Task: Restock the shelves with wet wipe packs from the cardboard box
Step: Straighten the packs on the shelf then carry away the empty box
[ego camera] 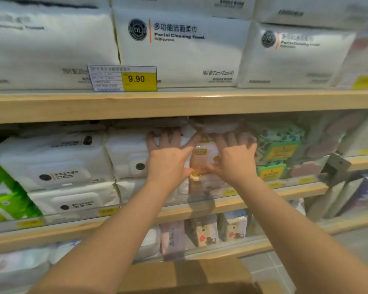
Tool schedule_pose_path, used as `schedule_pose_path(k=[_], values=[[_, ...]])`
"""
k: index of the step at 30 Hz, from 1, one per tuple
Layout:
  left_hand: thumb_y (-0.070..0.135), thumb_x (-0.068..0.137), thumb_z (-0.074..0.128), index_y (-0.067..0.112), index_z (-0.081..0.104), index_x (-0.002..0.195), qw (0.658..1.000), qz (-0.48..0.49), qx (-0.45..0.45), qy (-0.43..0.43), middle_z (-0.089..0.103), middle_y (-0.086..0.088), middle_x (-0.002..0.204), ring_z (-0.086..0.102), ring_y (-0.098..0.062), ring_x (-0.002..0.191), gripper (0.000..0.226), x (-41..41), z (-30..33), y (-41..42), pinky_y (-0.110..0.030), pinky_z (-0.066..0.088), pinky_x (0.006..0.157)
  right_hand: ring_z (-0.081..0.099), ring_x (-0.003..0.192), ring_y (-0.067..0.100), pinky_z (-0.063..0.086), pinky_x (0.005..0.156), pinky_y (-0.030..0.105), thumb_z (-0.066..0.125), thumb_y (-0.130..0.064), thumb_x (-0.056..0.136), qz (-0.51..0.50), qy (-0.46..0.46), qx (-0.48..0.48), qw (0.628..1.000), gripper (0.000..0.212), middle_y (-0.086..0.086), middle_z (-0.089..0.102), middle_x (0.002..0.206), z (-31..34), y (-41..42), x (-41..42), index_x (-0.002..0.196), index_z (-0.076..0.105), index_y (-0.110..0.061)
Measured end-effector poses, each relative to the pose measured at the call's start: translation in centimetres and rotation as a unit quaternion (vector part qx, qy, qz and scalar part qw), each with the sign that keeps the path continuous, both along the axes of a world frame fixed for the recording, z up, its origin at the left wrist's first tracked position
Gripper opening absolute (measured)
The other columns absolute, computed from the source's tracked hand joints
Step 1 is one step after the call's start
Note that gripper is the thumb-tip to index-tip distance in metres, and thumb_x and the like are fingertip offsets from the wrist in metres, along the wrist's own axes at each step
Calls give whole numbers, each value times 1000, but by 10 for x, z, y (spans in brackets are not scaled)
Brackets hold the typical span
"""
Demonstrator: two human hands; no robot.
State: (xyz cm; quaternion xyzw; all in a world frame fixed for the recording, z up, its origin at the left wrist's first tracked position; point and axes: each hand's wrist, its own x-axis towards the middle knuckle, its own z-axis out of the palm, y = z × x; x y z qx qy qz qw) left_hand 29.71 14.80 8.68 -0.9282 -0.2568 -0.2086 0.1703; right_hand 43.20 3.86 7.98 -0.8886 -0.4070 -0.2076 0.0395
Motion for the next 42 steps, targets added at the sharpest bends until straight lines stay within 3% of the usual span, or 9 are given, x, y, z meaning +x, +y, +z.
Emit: schedule_pose_path(k=[8,10,13,27,31,35,38,41,42], values=[[65,80,51,38,9,146,998,-12,-58,30,37,-10,139,39,-32,125,82,-12,18,-6,-58,23,104,39,128,37,22,108,53,56,-74,72,-4,144,-119,982,96,11,31,144,39,-7,-10,145,16,-28],[60,84,48,29,13,146,997,-24,-74,7,41,-10,136,42,-30,123,78,-32,26,-14,-54,27,103,35,130,36,23,111,51,57,-65,79,10,167,-86,982,83,14,33,143,52,-23,-20,143,26,-22],[54,88,48,26,7,150,992,-40,-112,-47,33,-7,146,31,-26,134,80,-83,18,-27,-53,18,110,23,139,32,22,113,47,54,-57,85,53,196,-29,979,78,12,22,152,54,-61,-44,148,20,-25],[45,88,52,19,25,148,959,93,-267,-32,42,-10,143,41,-30,130,70,-266,-140,-95,-56,33,104,23,142,28,27,114,47,54,-54,87,-13,322,-28,946,75,4,20,156,-106,-213,-134,148,14,-36],[47,88,52,18,19,150,920,201,-333,40,29,-14,150,26,-33,138,75,-311,-200,-107,-64,28,103,18,144,30,24,115,49,52,-55,87,-70,348,-82,931,78,5,15,158,-162,-248,-141,149,10,-34],[51,92,41,32,-20,146,866,291,-388,118,-1,-4,159,7,-32,144,84,-342,-243,-115,-60,22,108,4,146,33,16,114,54,42,-56,92,-140,372,-138,907,78,3,-5,160,-201,-267,-151,148,-9,-39],[31,91,52,51,-31,133,828,294,-475,54,-4,-6,158,27,-37,137,95,-351,-257,-122,-53,37,105,2,146,33,19,113,55,41,-47,96,-149,398,-135,895,74,2,-13,159,-220,-275,-156,145,-15,-44],[16,94,49,59,-23,134,798,256,-545,-7,-6,-9,157,42,-37,128,92,-351,-262,-123,-51,39,104,25,141,36,38,105,46,43,-20,99,-168,434,-67,883,74,7,-6,160,-230,-274,-159,141,-11,-49],[16,95,47,60,-21,134,799,241,-551,-10,-4,-10,157,43,-37,126,90,-350,-262,-121,-53,38,104,35,135,34,43,101,43,43,-26,98,-168,452,-43,875,68,8,2,160,-231,-273,-160,143,-4,-49]])
